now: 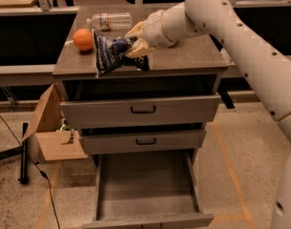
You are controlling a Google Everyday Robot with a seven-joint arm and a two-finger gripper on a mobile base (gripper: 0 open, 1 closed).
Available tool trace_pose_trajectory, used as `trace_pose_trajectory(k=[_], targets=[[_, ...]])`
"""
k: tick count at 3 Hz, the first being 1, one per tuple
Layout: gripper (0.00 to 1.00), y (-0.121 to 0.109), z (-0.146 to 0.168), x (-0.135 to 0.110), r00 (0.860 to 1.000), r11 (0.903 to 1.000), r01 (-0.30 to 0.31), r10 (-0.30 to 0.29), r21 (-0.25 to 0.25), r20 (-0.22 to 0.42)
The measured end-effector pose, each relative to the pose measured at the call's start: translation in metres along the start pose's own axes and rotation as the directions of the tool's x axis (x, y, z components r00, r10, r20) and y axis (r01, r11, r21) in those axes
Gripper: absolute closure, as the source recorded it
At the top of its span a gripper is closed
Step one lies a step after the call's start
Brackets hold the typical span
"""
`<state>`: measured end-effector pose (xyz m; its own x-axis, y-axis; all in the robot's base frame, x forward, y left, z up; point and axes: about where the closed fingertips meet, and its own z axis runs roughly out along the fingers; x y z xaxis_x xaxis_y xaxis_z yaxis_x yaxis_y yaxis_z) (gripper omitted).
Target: Pick blue chip bag from bottom drawer and place on counter
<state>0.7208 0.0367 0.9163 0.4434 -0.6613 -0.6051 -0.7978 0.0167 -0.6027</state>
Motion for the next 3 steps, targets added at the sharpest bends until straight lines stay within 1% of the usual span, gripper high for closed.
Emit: trace_pose_trajectory(k=[1,2,3], targets=[[0.81,-0.019,0.021,0.010,1.000,1.0000,0.002,-0.002,-0.010,-0.012],[0.58,-0.033,0.036,0.021,0.999,1.0000,-0.001,0.002,0.009,-0.048],[0.35,-0.041,0.045,0.030,0.996,0.9997,-0.006,0.008,0.025,-0.088]])
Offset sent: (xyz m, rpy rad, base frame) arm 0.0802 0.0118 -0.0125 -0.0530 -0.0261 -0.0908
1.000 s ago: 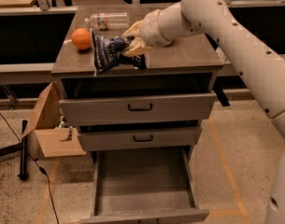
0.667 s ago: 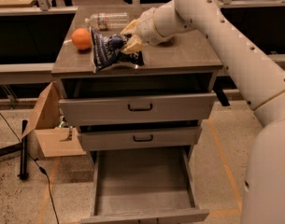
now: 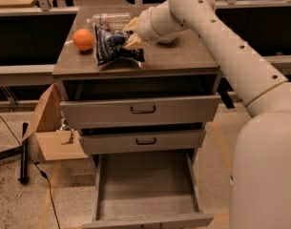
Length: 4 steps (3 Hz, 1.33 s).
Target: Pick blue chip bag from bottom drawer and place on counter
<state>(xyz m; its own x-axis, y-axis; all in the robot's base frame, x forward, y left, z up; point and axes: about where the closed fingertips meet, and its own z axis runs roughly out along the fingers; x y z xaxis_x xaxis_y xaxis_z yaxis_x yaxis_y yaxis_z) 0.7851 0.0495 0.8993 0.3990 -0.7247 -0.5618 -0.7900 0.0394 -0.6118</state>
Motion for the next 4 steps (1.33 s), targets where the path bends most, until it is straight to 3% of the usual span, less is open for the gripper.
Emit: trace_pose_trajectory(k=[1,2,4], targets=[[0.12,-0.002,0.002,0.008,1.000,0.9999,-0.011,0.011,0.010,-0.024],[0.00,0.000,-0.011,0.018,0.998,0.9992,-0.033,0.034,0.022,-0.047],[0.00,0.006,-0.085,0.037,0.990,0.9915,-0.092,0.102,0.092,-0.102]])
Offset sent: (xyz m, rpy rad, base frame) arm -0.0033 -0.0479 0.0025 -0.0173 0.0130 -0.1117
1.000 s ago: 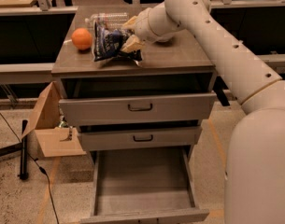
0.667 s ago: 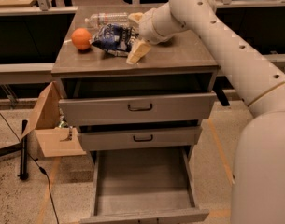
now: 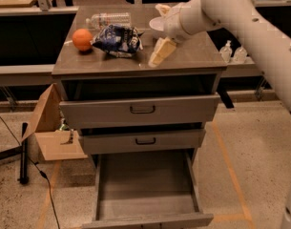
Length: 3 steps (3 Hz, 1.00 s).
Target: Pick blue chip bag from bottom drawer and place on counter
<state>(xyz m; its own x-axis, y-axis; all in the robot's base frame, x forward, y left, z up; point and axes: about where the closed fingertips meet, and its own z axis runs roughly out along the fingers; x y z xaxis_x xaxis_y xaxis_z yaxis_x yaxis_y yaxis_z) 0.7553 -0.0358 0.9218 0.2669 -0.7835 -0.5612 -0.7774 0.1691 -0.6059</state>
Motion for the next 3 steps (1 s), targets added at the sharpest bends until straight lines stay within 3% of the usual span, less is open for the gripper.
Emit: trace_pose_trajectory(k=[1,2,3], targets=[[0.00,0.008,-0.046,0.031,0.995,0.9974,-0.055,0.059,0.046,-0.083],[0.00,0.028,-0.085,0.063,0.977,0.9874,-0.131,0.144,0.088,-0.160],[0.00,0.035,-0.085,0.069,0.973,0.9861,-0.145,0.157,0.081,-0.170]])
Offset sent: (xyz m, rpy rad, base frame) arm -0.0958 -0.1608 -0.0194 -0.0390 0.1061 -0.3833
